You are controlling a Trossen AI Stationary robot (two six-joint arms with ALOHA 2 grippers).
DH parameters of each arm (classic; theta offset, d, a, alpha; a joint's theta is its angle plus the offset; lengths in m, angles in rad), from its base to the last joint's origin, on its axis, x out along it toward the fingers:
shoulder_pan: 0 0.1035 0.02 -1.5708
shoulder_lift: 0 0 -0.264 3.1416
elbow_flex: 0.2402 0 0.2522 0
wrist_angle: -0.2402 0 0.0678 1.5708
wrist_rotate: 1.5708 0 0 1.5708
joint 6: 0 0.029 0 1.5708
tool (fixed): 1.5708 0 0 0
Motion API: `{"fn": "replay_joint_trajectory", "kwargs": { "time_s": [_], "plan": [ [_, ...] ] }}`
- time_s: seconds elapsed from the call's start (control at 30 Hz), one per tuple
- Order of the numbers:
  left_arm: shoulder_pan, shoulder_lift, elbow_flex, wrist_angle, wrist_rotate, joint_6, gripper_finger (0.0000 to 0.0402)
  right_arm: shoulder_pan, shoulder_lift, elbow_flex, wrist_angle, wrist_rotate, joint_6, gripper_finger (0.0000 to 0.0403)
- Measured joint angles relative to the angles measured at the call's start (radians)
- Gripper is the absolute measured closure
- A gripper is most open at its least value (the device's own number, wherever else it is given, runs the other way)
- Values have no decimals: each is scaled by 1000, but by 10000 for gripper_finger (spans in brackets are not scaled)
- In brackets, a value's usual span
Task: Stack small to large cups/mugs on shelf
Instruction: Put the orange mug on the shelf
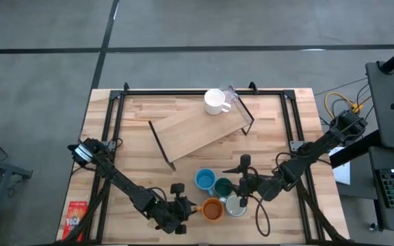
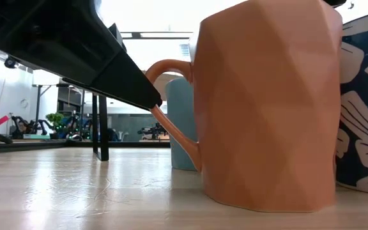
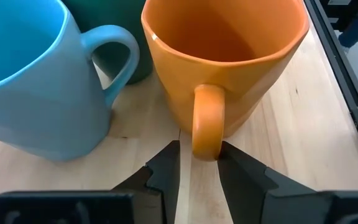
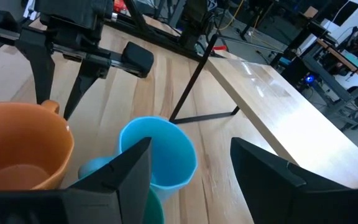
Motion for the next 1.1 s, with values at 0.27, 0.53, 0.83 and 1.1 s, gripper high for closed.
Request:
{"fn": "replay_joint_trajectory", "kwargs": {
  "time_s": [0.27,0.53,0.83,1.1],
  "plan": [
    [0,0,-2,0,-46,0,310,0,0,0,0,0,0,193],
    [0,0,-2,6,-59,27,310,0,0,0,0,0,0,193],
    [1,-2,-3,23,-61,55,310,0,0,0,0,0,0,193],
    [3,-2,-3,23,-69,55,310,0,0,0,0,0,0,193]
  ]
}}
